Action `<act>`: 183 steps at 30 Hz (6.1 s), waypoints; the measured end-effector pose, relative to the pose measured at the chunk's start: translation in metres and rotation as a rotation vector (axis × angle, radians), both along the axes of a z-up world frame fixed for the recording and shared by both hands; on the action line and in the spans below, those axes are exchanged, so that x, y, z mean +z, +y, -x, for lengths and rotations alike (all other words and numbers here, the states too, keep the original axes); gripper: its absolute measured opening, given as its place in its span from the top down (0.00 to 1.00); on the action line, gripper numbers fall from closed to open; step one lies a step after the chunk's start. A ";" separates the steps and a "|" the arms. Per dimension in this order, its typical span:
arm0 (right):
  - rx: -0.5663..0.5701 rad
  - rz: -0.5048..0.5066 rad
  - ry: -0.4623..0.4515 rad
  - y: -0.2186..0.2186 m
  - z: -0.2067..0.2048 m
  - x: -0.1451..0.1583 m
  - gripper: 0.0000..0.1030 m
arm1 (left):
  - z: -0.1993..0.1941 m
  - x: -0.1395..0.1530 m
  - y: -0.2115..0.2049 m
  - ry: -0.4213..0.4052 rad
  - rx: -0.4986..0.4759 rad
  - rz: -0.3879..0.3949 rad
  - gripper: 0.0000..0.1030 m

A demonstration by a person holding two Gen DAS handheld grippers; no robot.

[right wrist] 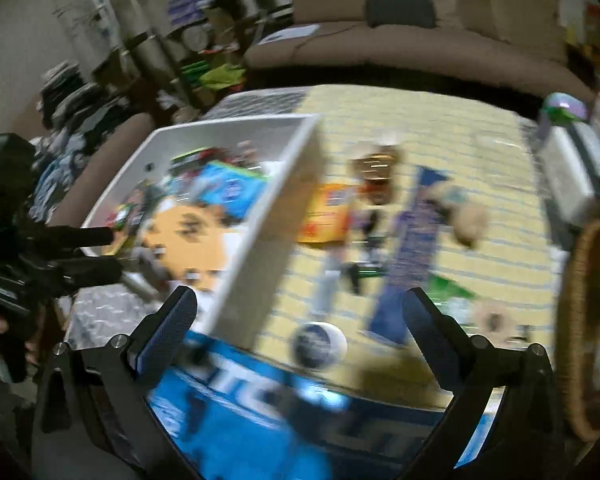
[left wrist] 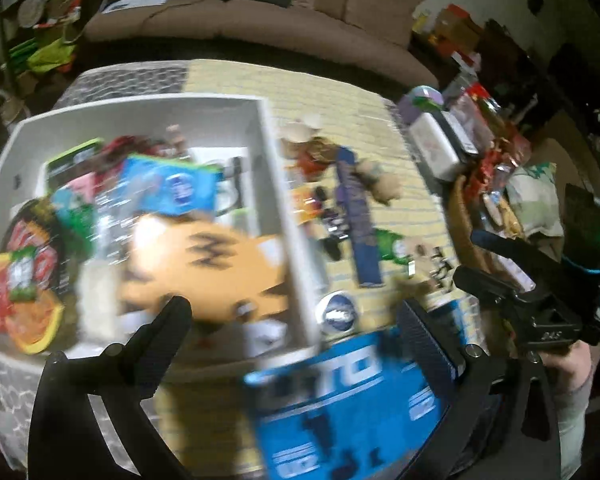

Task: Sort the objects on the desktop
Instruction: 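Withdraw the right tool and move it toward the clear plastic tray, then grasp the clear plastic tray rim with the right tool and lift, then carry the clear tray into the white box and open the right tool, then withdraw the right tool and reach toward the green Centrum sachets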

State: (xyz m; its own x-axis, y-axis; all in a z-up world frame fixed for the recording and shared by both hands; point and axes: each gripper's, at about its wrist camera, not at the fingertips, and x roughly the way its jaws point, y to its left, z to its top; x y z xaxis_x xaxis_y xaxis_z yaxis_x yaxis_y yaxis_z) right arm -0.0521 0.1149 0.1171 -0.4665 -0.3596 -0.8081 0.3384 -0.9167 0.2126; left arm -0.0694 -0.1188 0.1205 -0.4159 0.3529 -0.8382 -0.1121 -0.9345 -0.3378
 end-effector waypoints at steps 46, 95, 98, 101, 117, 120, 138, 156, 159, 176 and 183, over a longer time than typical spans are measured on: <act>-0.114 0.038 -0.004 0.195 0.150 -0.073 0.05 | 0.339 -0.138 0.262 -0.187 -0.079 0.354 0.88; 0.097 0.127 -0.098 -0.101 0.113 0.006 0.89 | 0.110 -0.008 -0.097 -0.161 0.153 0.110 0.83; 0.086 0.129 -0.162 -0.131 0.119 -0.025 0.89 | 0.114 -0.035 -0.125 -0.209 0.181 0.105 0.83; 0.065 0.104 -0.214 -0.143 0.126 -0.052 0.89 | 0.122 -0.059 -0.137 -0.243 0.184 0.089 0.83; 0.041 -0.050 -0.269 -0.163 0.140 -0.080 0.84 | 0.162 -0.099 -0.116 -0.284 0.140 0.153 0.70; 0.040 -0.098 -0.198 -0.163 0.136 -0.058 0.73 | 0.158 -0.096 -0.121 -0.265 0.154 0.116 0.46; 0.022 -0.116 -0.095 -0.079 0.093 -0.007 0.47 | 0.094 -0.039 -0.111 -0.115 0.185 0.064 0.09; -0.018 -0.040 -0.080 0.032 0.021 -0.009 0.11 | -0.005 -0.013 0.040 0.049 -0.046 -0.001 0.00; -0.052 -0.012 -0.075 0.061 0.012 -0.011 0.10 | -0.013 -0.016 0.068 0.065 -0.080 -0.016 0.00; -0.107 -0.041 -0.107 0.131 0.034 -0.095 0.37 | 0.012 -0.083 0.161 0.095 -0.156 0.121 0.00; -0.059 -0.107 -0.179 0.119 0.076 -0.139 0.66 | 0.046 -0.098 0.172 0.036 -0.121 0.142 0.00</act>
State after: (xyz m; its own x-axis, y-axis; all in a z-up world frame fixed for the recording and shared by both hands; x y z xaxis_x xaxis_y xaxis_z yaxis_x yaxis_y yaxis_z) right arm -0.1285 0.2343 -0.0215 -0.3298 -0.2438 -0.9120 0.2494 -0.9542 0.1650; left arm -0.1152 0.0532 0.0226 -0.4077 0.2818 -0.8685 -0.2363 -0.9514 -0.1977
